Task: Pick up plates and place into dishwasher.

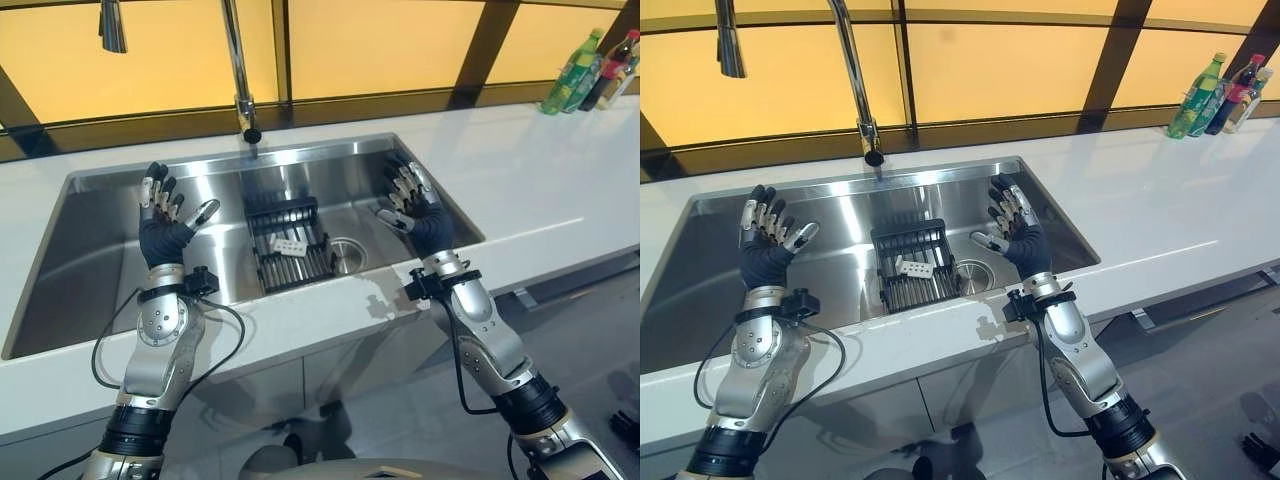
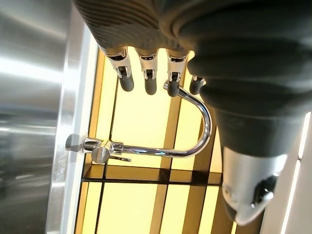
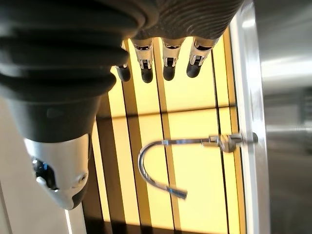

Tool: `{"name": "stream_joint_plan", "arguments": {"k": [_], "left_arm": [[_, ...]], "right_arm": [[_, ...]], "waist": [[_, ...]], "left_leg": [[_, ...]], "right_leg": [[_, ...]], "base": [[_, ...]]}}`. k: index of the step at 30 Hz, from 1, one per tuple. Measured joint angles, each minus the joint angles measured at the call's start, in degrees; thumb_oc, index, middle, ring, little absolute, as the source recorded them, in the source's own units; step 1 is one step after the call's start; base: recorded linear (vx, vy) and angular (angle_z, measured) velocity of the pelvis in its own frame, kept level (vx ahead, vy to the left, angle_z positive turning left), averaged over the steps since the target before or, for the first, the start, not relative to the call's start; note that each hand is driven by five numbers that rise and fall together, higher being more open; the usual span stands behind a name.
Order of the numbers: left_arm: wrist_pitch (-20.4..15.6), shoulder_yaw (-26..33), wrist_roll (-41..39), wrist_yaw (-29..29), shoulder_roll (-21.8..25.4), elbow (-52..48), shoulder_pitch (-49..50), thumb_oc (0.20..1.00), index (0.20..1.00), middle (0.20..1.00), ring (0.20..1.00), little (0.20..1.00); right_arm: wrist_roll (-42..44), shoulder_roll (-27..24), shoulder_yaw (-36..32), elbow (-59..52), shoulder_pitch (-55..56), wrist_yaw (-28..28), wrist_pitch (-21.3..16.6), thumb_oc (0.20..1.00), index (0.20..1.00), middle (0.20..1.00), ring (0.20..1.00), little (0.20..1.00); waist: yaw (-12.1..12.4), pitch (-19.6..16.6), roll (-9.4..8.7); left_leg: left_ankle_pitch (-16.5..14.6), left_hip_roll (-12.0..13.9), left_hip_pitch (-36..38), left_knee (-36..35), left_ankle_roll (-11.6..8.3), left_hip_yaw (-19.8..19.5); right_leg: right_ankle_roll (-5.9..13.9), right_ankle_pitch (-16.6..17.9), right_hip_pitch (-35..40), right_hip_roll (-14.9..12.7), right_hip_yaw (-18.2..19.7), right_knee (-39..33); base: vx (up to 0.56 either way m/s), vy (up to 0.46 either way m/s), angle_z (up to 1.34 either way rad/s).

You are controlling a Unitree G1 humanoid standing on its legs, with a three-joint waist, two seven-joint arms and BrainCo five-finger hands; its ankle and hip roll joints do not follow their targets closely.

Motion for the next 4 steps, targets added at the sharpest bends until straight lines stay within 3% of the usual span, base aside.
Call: {"name": "stream_joint_plan", "arguments": {"k": [4], "left_arm": [[1.34,-1.12,0.01,-0.04,-1.08,-0.03,0.04,1.0,1.0,1.0,1.0,1.0]], "right_arm": [[0.0,-0.35,-1.72,0.13,0.27,0.04,-0.03,1.0,1.0,1.0,1.0,1.0]], "waist": [[-0.54,-0.16,0.39]], "left_leg": [[0.48,0.55,-0.08,-0.96,-0.67,0.33]], "right_leg": [[-0.63,1.88,1.64,1.27,-0.17,-4.06]], "base": [[-0.01,-0.064,-0.03]]}}
